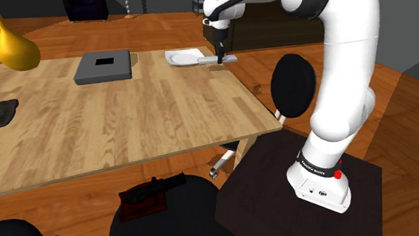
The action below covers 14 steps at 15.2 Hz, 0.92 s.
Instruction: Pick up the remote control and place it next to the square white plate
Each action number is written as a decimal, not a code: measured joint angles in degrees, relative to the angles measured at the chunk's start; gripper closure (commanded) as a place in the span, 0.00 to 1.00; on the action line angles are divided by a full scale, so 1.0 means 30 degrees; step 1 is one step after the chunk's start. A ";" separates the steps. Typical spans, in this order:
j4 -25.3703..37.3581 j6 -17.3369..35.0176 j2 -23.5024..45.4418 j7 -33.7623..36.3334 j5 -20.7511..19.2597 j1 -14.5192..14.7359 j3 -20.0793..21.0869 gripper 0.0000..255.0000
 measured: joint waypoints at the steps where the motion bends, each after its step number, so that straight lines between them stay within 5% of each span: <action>1: -0.0156 0.0216 0.0064 -0.0034 0.0022 -0.0013 0.0005 1.00; 14: -0.1528 0.2817 0.1323 -0.0245 0.0383 -0.0095 0.0164 1.00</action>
